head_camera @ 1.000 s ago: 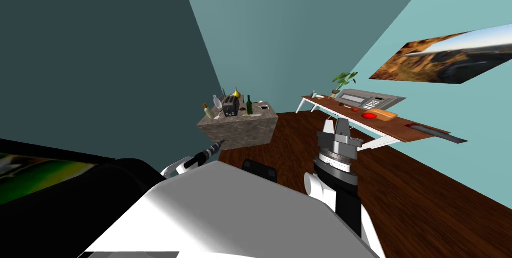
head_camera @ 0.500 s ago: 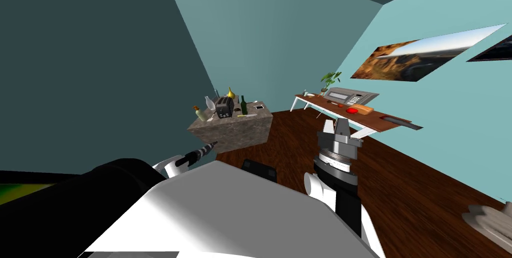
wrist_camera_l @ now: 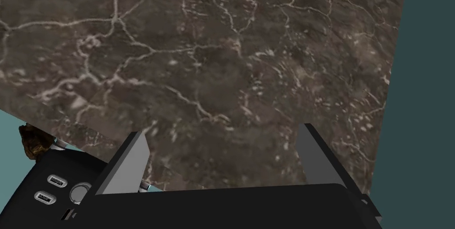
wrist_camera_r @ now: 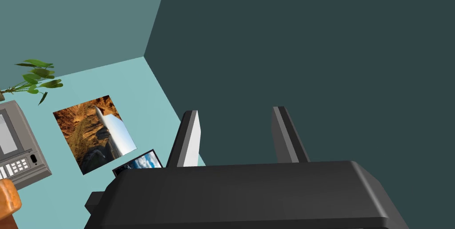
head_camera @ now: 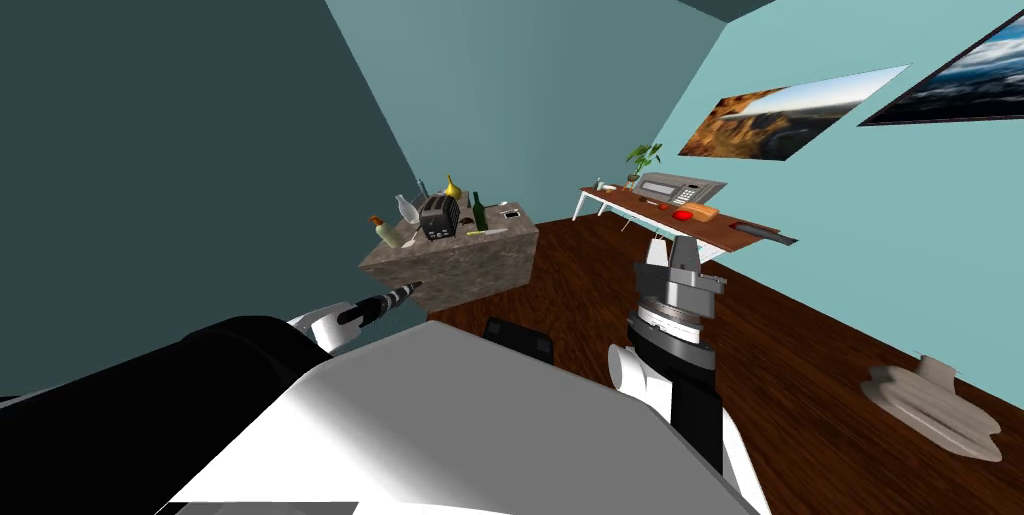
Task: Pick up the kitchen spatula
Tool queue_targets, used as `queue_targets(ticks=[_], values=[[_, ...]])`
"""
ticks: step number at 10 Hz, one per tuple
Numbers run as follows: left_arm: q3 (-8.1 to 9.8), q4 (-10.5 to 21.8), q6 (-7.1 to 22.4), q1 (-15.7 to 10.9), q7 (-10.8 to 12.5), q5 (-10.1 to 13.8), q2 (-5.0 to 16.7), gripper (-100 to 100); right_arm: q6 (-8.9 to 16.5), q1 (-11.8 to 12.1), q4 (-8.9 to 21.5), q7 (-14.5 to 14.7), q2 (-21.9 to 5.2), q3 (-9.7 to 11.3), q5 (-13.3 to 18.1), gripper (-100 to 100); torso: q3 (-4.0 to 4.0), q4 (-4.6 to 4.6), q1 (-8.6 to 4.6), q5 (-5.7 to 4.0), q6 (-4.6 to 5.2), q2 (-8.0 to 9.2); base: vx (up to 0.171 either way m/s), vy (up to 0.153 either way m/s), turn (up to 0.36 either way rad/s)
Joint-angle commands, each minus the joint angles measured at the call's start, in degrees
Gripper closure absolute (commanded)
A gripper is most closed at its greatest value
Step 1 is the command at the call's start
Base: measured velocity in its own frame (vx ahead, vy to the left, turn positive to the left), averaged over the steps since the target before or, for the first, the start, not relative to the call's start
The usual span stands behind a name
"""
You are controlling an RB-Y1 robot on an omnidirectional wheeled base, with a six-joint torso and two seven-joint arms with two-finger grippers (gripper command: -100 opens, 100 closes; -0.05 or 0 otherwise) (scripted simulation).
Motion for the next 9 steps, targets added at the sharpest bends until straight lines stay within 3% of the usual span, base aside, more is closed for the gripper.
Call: queue_targets(ticks=[1,2,3,5,6,7,9], values=[[-0.18,2.09,0.90,0.86,-0.69,0.62,2.86,-100,0.00,0.00,0.00,0.00,0.00,0.00,0.00,0,0.00,0.00,0.00,0.00,0.00,0.00,0.027,-0.003,-0.241],[-0.18,2.09,0.90,0.86,-0.69,0.62,3.38,-100,0.00,0.00,0.00,0.00,0.00,0.00,0.00,0,-0.01,0.00,0.03,0.00,0.03,-0.01,0.027,0.003,-0.093],[-0.98,4.10,1.69,0.82,-0.90,1.29,5.38,-100,0.00,0.00,0.00,0.00,0.00,0.00,0.00,0,-0.01,0.00,0.04,0.01,-0.03,-0.01,0.042,0.000,-0.171],[-0.98,4.10,1.69,0.82,-0.90,1.29,6.27,-100,0.00,0.00,0.00,0.00,0.00,0.00,0.00,0,-0.03,-0.01,0.04,0.01,-0.02,-0.05,0.023,0.001,-0.047],[-1.80,5.95,2.44,0.80,-1.15,1.91,8.54,-100,0.00,0.00,0.00,0.00,0.00,0.00,0.00,0,0.01,0.00,0.02,0.01,-0.03,0.01,0.022,0.003,-0.195],[-1.80,5.95,2.44,0.80,-1.15,1.91,8.94,-100,0.00,0.00,0.00,0.00,0.00,0.00,0.00,0,0.00,0.00,0.04,0.00,0.03,-0.01,0.027,0.014,-0.113],[-3.49,9.12,3.77,0.77,-1.76,3.01,12.96,-100,0.00,0.00,0.00,0.00,0.00,0.00,0.00,0,-0.04,-0.01,0.13,0.03,0.03,-0.08,0.057,0.047,-0.213]])
